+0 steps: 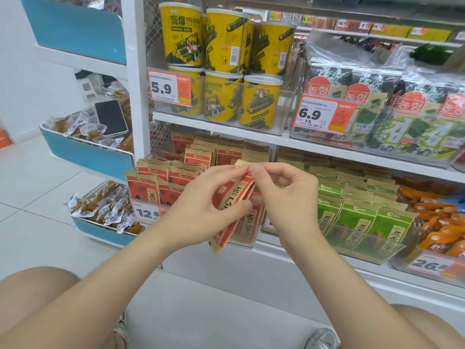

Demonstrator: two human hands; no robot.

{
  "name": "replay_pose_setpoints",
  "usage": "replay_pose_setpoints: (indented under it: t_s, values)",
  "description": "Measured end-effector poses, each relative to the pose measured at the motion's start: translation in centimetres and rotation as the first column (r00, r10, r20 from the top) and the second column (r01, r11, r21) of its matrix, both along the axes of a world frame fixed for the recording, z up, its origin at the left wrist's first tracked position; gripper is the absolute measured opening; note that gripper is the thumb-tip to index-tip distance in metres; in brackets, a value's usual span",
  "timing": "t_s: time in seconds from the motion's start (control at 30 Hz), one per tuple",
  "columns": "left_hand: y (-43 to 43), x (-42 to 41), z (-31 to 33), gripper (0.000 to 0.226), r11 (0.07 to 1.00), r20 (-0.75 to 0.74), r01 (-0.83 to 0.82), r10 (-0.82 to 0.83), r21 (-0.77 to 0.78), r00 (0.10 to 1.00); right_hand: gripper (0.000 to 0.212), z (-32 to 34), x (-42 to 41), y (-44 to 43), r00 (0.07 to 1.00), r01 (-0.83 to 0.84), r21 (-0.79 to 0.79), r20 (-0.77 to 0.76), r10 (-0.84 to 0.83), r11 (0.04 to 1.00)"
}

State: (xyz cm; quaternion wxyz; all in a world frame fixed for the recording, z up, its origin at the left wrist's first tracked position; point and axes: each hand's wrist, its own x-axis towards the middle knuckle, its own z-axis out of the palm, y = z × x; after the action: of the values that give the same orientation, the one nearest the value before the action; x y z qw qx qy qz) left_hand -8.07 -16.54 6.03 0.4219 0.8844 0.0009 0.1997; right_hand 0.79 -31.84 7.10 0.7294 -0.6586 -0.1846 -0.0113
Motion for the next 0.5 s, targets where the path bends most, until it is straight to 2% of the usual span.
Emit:
replay_pose_setpoints:
  t_s: [0.03,0.1,0.17,0.23,0.3,0.33,0.37,0.4,0.43,0.47,0.5]
  values:
    - [0.0,0.0,0.2,0.057,0.999,-0.004,0.021,-0.021,-0.036,1.0,0.003,0.2,-0.1,0.1,0.999,-0.042,0.049,-0.015,0.042,0.998]
    - [0.0,-0.1,1.2,0.045,0.964,-0.019,0.086,-0.094,-0.252,0.995,0.006,0.7,-0.1,0.3,0.994,-0.105,0.083,-0.012,0.106,0.991]
    - [0.0,-0.3,2.2,0.04,0.892,-0.017,0.109,-0.129,-0.44,0.991,0.015,1.0,0.4,0.5,0.994,-0.094,-0.01,0.05,0.094,0.996]
    - [0.4,-0.4,2.5,0.038,0.901,0.029,0.099,-0.095,-0.422,0.995,0.026,1.2,1.2,0.6,0.991,-0.094,-0.122,0.084,0.105,0.988]
    - [0.7,-0.4,2.6,0.034,0.899,0.044,0.087,-0.075,-0.43,0.996,0.042,1.4,1.7,0.6,0.975,-0.213,-0.156,0.027,0.219,0.965]
    - [0.8,-0.4,2.8,0.029,0.853,0.019,0.073,-0.074,-0.517,0.997,0.044,1.5,1.8,0.7,0.957,-0.281,-0.186,0.018,0.289,0.942]
    - [0.9,-0.4,3.1,0.026,0.765,-0.018,0.056,-0.089,-0.641,0.996,0.041,1.5,1.9,0.8,0.94,-0.324,-0.228,0.036,0.34,0.918]
    - [1.0,-0.2,3.3,0.026,0.679,-0.053,0.038,-0.112,-0.733,0.992,0.035,1.4,1.9,0.9,0.934,-0.325,-0.259,0.065,0.352,0.91]
    - [1.2,-0.1,3.5,0.025,0.639,-0.078,0.023,-0.129,-0.769,0.989,0.029,1.4,2.2,1.1,0.944,-0.282,-0.268,0.091,0.316,0.921]
    - [1.4,-0.1,3.7,0.024,0.67,-0.105,0.012,-0.134,-0.742,0.985,0.023,1.4,2.4,1.2,0.962,-0.215,-0.258,0.109,0.249,0.942]
    - [1.7,0.0,3.6,0.022,0.74,-0.119,0.015,-0.129,-0.672,0.984,0.019,1.3,2.8,1.3,0.976,-0.152,-0.232,0.119,0.183,0.961]
